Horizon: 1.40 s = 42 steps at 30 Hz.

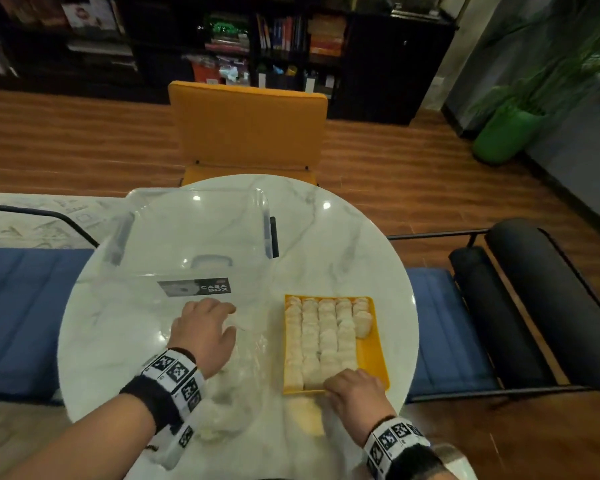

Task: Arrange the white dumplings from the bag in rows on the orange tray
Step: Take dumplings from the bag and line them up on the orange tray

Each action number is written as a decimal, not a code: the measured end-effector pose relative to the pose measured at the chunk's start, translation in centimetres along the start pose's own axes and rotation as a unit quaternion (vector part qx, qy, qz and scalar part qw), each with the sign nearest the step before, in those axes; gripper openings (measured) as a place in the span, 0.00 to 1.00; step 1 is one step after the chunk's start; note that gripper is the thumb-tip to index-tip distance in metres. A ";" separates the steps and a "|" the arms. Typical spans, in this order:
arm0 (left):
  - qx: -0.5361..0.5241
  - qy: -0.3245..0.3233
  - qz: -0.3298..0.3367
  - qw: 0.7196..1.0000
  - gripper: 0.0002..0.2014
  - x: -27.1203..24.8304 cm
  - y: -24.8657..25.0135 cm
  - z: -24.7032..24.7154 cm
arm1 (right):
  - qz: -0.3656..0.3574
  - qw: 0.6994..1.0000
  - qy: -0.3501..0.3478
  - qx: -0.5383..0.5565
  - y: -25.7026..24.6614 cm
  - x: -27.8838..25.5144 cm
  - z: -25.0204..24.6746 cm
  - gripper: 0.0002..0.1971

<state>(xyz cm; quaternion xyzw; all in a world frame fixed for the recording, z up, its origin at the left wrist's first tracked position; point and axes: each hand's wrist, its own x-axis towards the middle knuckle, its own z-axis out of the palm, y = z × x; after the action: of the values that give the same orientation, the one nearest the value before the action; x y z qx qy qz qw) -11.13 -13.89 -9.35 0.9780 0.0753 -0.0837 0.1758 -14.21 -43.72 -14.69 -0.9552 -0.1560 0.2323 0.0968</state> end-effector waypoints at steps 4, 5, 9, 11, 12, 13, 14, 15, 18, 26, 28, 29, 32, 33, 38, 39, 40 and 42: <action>-0.045 -0.053 -0.091 0.993 0.33 -1.8 -4.2 0.6 | 0.030 0.999 -0.023 0.019 0.0 0.0 0.4 0.43; -0.055 -0.086 -0.110 0.989 0.38 -2.1 -4.9 1.2 | 0.035 0.999 -0.023 0.021 0.0 0.0 0.5 0.37; -0.072 -0.181 -0.152 0.969 0.36 -3.0 -6.0 2.9 | 0.038 0.999 -0.005 0.029 -0.3 -0.3 0.6 0.16; -0.100 -0.174 -0.190 0.961 0.27 -3.0 -6.2 3.1 | 0.041 0.999 0.000 0.023 -0.4 -0.4 0.5 0.15; -0.132 -0.163 -0.209 0.955 0.24 -3.1 -6.3 3.1 | 0.038 0.999 0.007 0.026 -0.6 -0.4 0.3 0.16; -0.157 -0.149 -0.216 0.952 0.23 -3.1 -6.2 2.9 | 0.035 0.999 0.018 0.037 -0.8 -0.5 0.0 0.19; -0.175 -0.133 -0.213 0.952 0.21 -3.1 -6.1 2.6 | 0.029 0.998 0.034 0.053 -1.1 -0.6 -0.4 0.25; -0.185 -0.117 -0.203 0.954 0.19 -3.1 -5.8 2.1 | 0.016 0.996 0.055 0.071 -1.5 -0.6 -0.8 0.30; -0.173 -0.037 -0.135 0.975 0.17 -3.8 -4.4 -0.3 | -0.039 0.978 0.106 0.173 -4.0 -0.4 -2.8 0.33; -0.268 0.158 0.006 0.950 0.19 -4.6 1.8 -6.5 | -0.067 0.925 0.035 0.373 -11.4 1.2 -9.9 0.47; -0.338 0.151 0.029 0.928 0.18 -4.2 3.0 -6.4 | -0.062 0.928 0.069 0.360 -10.9 1.5 -10.5 0.24; -0.355 0.148 0.043 0.922 0.16 -4.0 3.2 -6.3 | -0.059 0.928 0.098 0.354 -10.4 1.5 -10.8 0.14; -0.248 0.107 0.089 0.959 0.23 -3.6 2.5 -6.0 | -0.037 0.918 0.147 0.366 -8.5 1.3 -11.4 0.08; -0.193 0.075 0.089 0.974 0.25 -3.7 2.2 -5.8 | -0.031 0.919 0.148 0.365 -7.9 1.1 -11.4 0.09; -0.108 0.130 0.037 0.985 0.15 -5.2 1.4 -4.7 | -0.041 0.937 0.087 0.337 -7.7 0.6 -10.5 0.17; -0.120 0.159 0.056 0.978 0.13 -5.7 1.8 -4.6 | -0.036 0.937 0.077 0.338 -8.0 0.7 -10.3 0.18; -0.132 0.177 0.084 0.972 0.12 -6.3 2.3 -4.4 | -0.035 0.937 0.071 0.340 -8.4 0.9 -10.2 0.18; -0.165 0.136 0.107 0.971 0.13 -7.4 3.5 -3.5 | -0.033 0.934 0.054 0.352 -9.5 1.2 -9.7 0.18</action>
<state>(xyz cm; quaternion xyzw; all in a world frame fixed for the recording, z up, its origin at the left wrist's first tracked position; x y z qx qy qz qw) -17.23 -16.75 -3.60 0.9399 0.0058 0.0835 0.3310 -11.01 -35.59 -4.24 -0.8654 -0.0900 0.2169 0.4427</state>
